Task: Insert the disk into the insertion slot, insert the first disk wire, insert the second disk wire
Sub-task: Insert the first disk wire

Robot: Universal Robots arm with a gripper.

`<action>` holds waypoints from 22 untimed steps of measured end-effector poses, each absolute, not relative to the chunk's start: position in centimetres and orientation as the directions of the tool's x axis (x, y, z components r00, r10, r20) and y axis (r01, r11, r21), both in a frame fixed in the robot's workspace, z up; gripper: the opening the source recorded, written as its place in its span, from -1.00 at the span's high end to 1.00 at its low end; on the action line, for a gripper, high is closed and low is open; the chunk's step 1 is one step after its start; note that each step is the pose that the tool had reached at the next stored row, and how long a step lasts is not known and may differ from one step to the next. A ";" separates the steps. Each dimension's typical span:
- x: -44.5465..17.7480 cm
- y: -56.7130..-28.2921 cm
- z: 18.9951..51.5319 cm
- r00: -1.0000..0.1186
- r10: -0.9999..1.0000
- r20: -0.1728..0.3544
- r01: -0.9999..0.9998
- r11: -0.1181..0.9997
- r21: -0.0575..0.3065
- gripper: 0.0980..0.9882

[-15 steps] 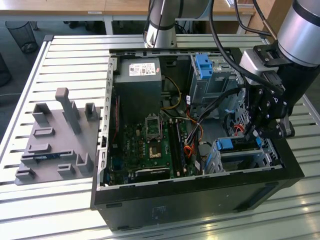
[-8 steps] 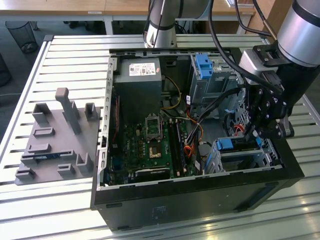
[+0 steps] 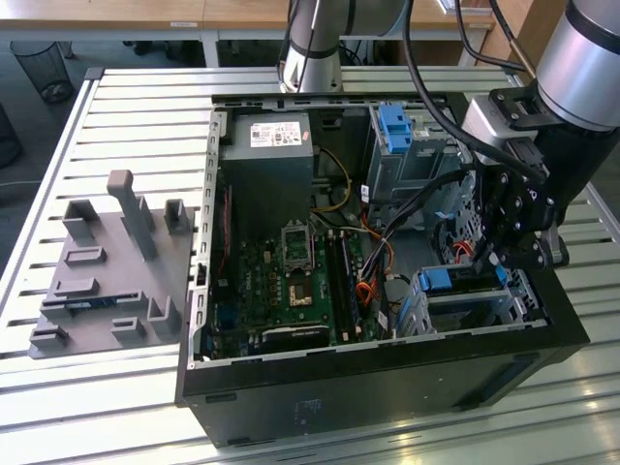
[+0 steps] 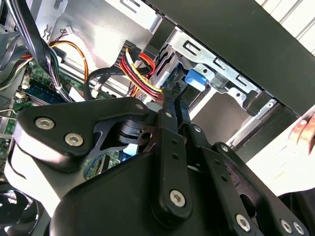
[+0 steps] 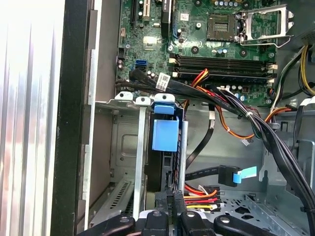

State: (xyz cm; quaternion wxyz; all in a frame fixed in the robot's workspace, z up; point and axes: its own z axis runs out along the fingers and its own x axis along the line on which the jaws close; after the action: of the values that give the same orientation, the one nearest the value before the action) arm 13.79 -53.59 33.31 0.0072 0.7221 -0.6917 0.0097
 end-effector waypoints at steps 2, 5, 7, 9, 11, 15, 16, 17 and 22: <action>13.8 -53.6 33.3 0.043 -0.999 0.024 -0.999 -0.043 -0.003 0.85; 13.8 -53.5 33.3 0.038 -0.999 0.024 -0.999 -0.039 -0.003 0.85; 13.8 -53.5 33.3 0.031 -0.999 0.024 -1.000 -0.031 -0.003 0.85; 13.8 -53.5 33.3 0.022 -0.999 0.024 -1.000 -0.022 -0.003 0.85; 13.8 -53.5 33.3 0.013 -1.000 0.024 -1.000 -0.014 -0.003 0.85; 13.8 -53.5 33.3 0.006 -1.000 0.024 -1.000 -0.006 -0.003 0.85; 13.8 -53.5 33.3 0.005 -1.000 0.024 -1.000 -0.005 -0.003 0.85; 13.8 -53.5 33.3 0.004 -1.000 0.024 -1.000 -0.004 -0.003 0.85; 13.8 -53.5 33.2 -0.004 -1.000 0.024 -1.000 0.003 -0.003 0.85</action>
State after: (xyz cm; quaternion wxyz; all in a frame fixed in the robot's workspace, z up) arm 13.79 -53.46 33.22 0.0074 0.7058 -0.7083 0.0095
